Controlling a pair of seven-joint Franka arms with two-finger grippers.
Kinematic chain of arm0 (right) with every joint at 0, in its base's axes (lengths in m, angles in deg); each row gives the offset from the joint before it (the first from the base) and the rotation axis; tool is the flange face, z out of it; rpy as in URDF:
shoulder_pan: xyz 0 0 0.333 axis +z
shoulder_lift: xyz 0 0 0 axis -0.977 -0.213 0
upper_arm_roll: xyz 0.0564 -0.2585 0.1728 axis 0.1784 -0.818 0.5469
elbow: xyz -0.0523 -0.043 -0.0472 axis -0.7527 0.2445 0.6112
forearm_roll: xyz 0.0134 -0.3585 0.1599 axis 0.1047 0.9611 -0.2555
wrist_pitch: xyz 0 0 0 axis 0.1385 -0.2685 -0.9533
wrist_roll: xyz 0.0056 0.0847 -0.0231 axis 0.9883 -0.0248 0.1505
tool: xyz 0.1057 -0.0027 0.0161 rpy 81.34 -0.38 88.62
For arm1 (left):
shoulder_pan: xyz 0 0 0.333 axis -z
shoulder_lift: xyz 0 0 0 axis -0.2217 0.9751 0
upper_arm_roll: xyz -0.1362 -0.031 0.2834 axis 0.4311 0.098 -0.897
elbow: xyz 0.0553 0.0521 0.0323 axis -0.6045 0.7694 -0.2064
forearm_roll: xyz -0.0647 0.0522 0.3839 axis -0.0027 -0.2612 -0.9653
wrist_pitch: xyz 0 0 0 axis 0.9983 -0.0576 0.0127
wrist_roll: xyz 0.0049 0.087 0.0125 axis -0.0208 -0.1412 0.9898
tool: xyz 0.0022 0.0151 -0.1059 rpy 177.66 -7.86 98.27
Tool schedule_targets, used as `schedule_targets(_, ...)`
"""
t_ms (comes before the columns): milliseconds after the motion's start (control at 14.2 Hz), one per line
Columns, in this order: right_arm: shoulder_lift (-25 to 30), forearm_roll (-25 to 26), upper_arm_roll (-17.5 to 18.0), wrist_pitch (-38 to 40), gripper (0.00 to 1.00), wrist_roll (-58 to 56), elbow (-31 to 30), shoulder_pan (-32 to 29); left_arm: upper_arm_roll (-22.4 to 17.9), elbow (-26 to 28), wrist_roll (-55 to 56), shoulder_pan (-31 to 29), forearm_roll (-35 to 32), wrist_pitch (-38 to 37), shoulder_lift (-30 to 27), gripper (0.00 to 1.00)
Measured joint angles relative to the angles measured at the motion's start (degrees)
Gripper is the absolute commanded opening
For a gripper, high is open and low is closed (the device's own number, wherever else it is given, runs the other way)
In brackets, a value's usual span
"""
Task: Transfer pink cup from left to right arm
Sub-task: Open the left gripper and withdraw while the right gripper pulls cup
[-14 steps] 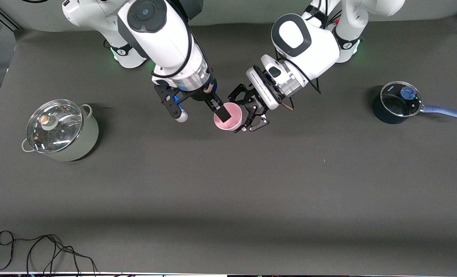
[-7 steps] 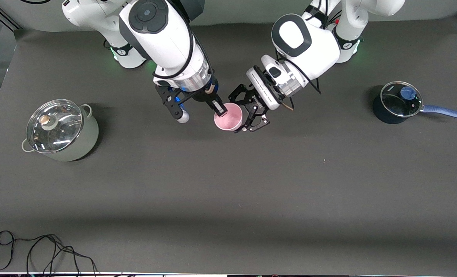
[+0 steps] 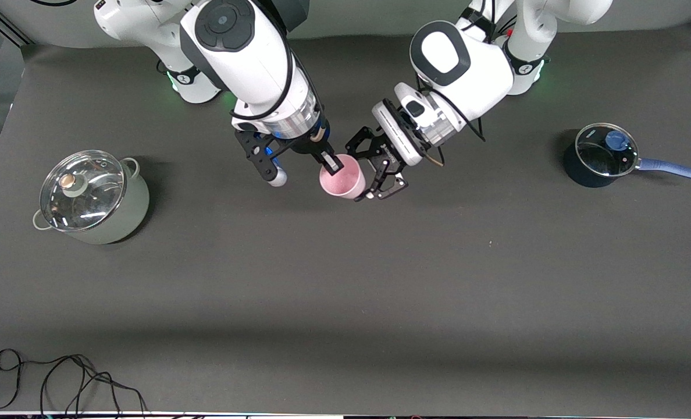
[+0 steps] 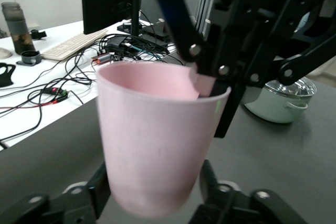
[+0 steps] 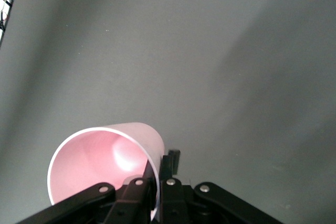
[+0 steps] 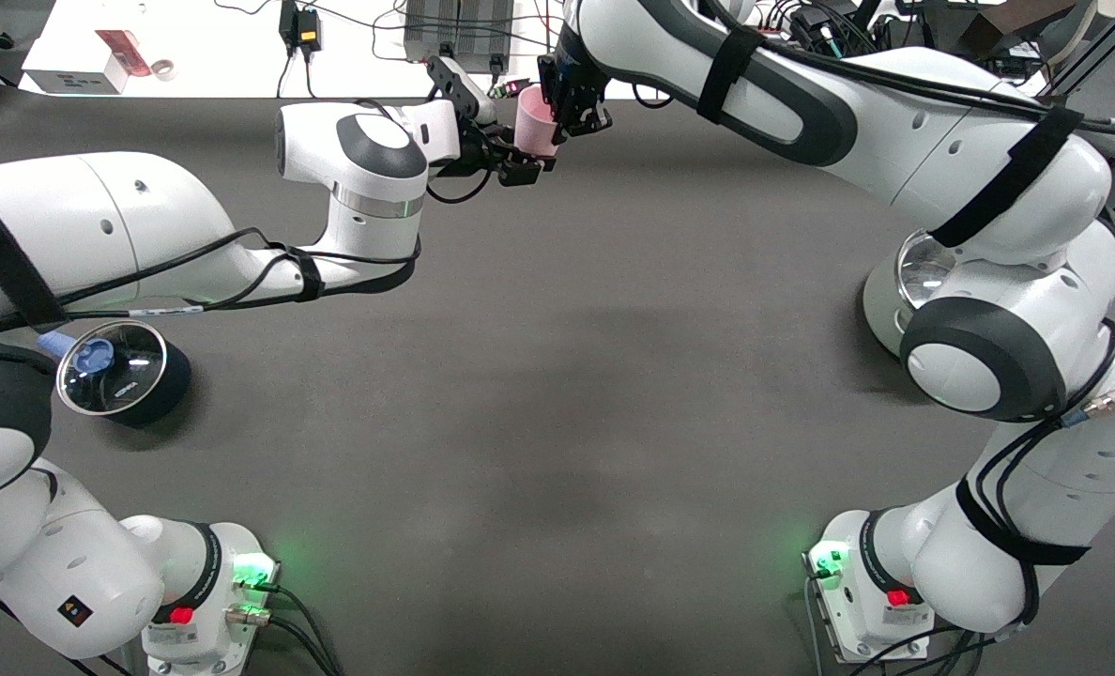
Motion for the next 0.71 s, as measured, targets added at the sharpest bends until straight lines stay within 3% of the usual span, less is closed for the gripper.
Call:
schedule_targets(353, 0.50, 0.28, -1.13, 0.16, 0.00, -7.81, 0.77, -2.13, -0.13, 0.30, 1.60, 0.00, 0.78, 0.01, 0.08, 0.99)
schedule_targets(565, 2.72, 0.44, -2.58, 4.20, 0.00, -20.39, 1.01, -5.95, -0.59, 0.84, 2.71, -0.94, 0.97, 0.36, 1.52, 0.99)
schedule_targets(706, 4.50, 0.47, -5.68, 9.95, 0.00, -32.62, 1.02, -7.95, -0.92, 1.18, 3.39, -3.25, 0.98, 0.32, 3.46, 0.99)
